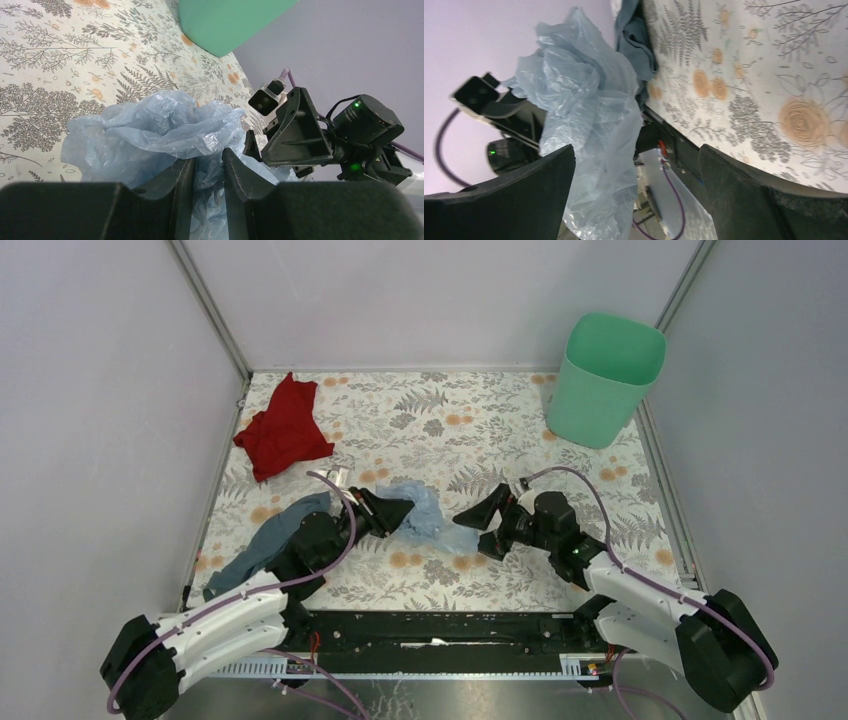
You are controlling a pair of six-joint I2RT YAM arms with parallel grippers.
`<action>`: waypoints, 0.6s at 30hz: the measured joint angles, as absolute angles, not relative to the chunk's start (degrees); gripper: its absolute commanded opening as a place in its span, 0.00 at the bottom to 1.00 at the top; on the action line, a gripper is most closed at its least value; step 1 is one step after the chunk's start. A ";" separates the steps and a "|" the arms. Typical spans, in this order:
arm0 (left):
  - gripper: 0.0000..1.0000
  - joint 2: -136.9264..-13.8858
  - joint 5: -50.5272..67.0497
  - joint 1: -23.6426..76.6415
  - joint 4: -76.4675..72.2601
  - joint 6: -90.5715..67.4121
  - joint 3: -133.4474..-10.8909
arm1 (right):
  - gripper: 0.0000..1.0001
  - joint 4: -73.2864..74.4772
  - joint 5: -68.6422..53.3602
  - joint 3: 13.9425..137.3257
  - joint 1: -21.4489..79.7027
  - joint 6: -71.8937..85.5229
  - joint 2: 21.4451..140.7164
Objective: Put the trash bags into the trash bin
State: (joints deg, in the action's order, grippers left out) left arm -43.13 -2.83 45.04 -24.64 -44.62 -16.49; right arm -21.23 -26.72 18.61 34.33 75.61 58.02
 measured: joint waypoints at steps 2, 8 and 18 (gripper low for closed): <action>0.29 -43.11 -2.87 45.04 -25.67 -44.45 -16.32 | 1.00 -23.73 -25.85 17.56 34.57 79.13 56.75; 0.29 -44.71 -3.07 45.06 -28.01 -44.21 -16.12 | 0.99 -27.51 -22.90 15.81 36.69 86.89 56.40; 0.84 -50.89 -3.25 45.08 -26.98 -42.72 -16.64 | 0.19 -32.27 -20.40 15.62 38.22 88.71 59.00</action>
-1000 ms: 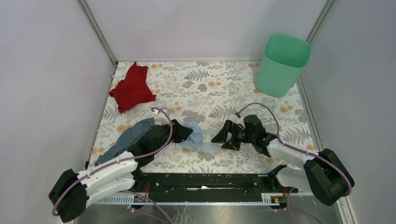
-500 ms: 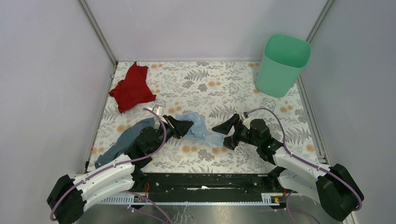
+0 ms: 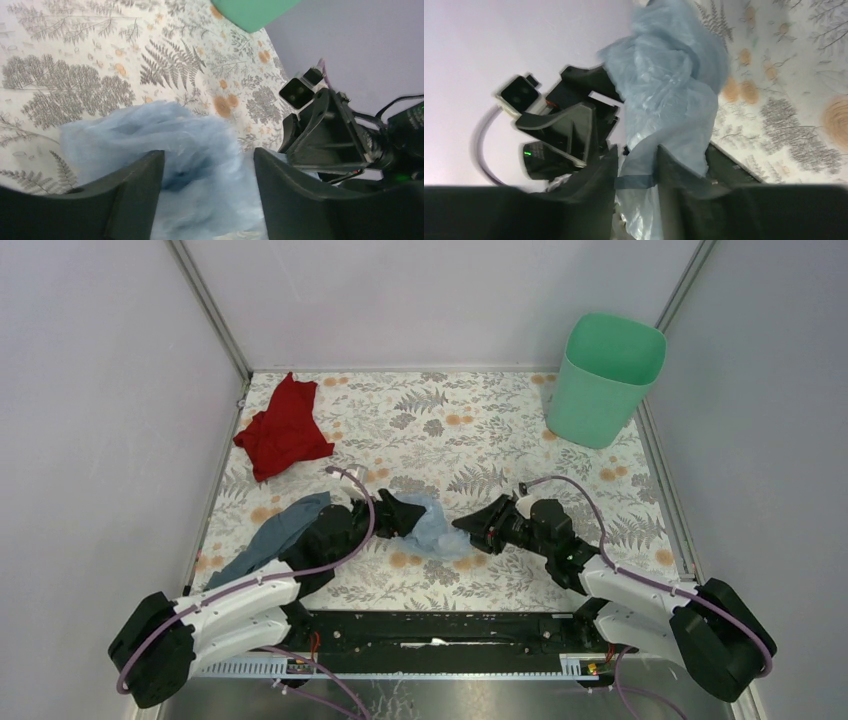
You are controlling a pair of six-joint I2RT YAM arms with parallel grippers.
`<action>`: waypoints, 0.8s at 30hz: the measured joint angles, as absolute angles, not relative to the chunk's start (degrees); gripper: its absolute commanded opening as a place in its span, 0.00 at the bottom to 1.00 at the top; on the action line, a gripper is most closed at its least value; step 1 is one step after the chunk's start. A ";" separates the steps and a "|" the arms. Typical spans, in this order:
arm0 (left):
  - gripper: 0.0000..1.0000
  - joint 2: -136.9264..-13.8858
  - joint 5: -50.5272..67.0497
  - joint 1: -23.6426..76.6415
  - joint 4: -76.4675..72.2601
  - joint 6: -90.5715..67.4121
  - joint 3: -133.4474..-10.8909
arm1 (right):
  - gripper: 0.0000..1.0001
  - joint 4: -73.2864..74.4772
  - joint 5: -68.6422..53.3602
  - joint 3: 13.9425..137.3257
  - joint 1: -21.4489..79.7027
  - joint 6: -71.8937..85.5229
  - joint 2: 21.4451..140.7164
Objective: Put the trash bags into the trash bin
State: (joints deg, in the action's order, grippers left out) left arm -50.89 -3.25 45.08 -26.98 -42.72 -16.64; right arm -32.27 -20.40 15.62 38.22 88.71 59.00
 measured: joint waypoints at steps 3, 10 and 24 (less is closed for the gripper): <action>0.99 -52.36 -4.29 45.08 -19.38 -42.46 -20.23 | 0.00 -33.98 -20.40 13.93 38.04 86.65 59.55; 0.99 -52.97 -9.52 45.12 2.15 -40.99 -32.10 | 0.00 -22.65 -19.27 11.55 37.06 70.24 54.74; 0.95 -61.93 -0.30 32.36 2.76 -45.91 -29.80 | 0.00 -0.91 -16.99 19.79 36.99 45.47 52.23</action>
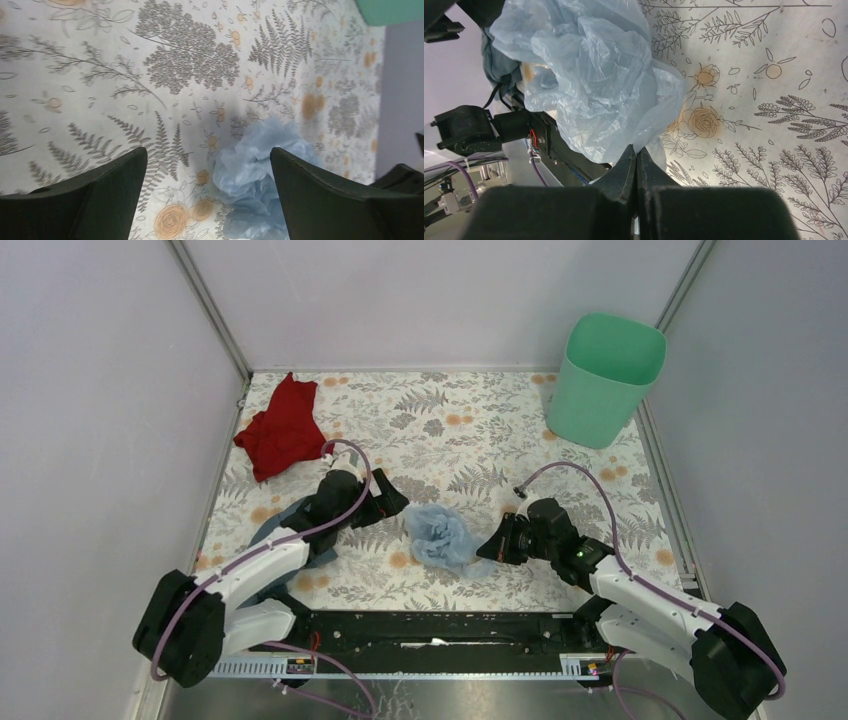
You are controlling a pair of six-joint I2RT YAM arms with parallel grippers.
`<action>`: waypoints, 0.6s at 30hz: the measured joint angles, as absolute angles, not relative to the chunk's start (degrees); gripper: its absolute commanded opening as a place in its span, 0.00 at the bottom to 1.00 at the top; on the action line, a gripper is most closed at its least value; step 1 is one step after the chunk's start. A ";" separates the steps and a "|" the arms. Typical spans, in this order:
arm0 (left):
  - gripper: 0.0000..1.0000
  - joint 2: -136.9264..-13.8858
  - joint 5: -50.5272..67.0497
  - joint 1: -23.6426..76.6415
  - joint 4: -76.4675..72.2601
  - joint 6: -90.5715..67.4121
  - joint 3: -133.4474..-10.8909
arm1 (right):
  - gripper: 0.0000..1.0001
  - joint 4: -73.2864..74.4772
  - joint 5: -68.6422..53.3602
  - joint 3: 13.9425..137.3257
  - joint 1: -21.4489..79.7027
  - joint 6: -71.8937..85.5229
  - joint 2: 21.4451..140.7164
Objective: Put the trash bags into the trash bin
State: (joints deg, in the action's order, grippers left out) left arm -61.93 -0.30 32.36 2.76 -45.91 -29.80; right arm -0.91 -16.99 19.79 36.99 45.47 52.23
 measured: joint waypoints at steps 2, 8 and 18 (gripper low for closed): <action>0.91 -63.94 3.53 30.61 -1.15 -47.46 -28.93 | 0.00 -0.23 -17.26 19.79 36.99 44.84 52.60; 0.76 -68.64 15.14 29.95 -15.16 -53.04 -23.07 | 0.00 0.45 -17.56 19.79 36.99 44.14 52.66; 0.06 -68.20 21.10 29.78 -18.85 -54.89 -19.70 | 0.00 7.16 -14.41 25.30 36.99 39.24 52.66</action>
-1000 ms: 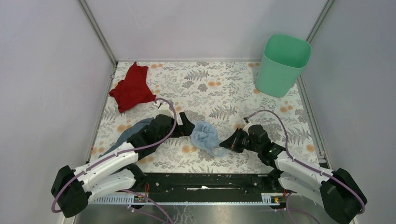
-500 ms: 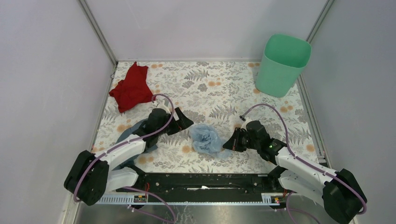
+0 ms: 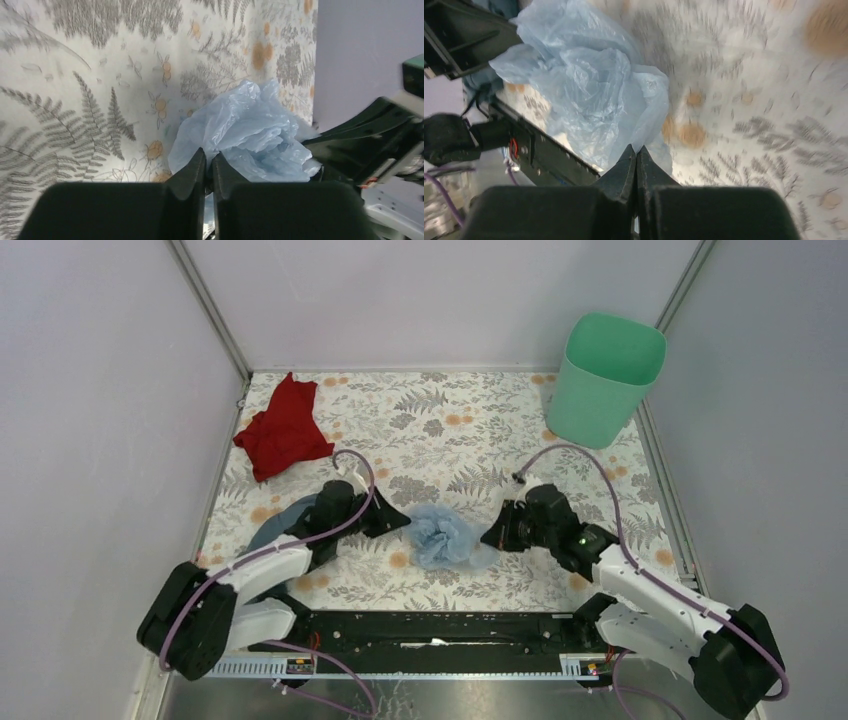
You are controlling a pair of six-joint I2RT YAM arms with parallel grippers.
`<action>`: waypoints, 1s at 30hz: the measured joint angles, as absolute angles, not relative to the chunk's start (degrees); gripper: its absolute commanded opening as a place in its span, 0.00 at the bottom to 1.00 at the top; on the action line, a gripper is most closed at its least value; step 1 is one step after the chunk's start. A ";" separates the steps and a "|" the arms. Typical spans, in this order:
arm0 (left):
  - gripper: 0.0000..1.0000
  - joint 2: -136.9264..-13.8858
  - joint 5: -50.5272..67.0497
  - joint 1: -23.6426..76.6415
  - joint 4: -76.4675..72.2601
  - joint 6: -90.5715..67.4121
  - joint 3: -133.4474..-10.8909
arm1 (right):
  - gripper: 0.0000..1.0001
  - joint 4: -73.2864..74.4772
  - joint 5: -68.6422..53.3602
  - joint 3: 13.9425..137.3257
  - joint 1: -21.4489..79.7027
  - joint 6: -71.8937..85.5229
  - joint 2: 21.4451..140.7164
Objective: Put the trash bags into the trash bin
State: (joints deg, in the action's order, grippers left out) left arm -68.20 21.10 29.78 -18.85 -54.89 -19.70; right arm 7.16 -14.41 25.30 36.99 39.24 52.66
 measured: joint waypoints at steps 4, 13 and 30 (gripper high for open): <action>0.00 -62.33 15.53 28.84 -5.37 -48.86 -30.46 | 0.00 14.76 -4.91 38.85 36.88 33.04 56.42; 0.03 -51.55 2.98 26.59 4.67 -36.58 -62.78 | 0.07 21.98 2.24 77.28 35.77 18.92 60.86; 0.09 -47.68 -1.74 26.98 22.41 -37.87 -37.21 | 0.00 21.10 -1.85 40.66 35.77 22.96 51.35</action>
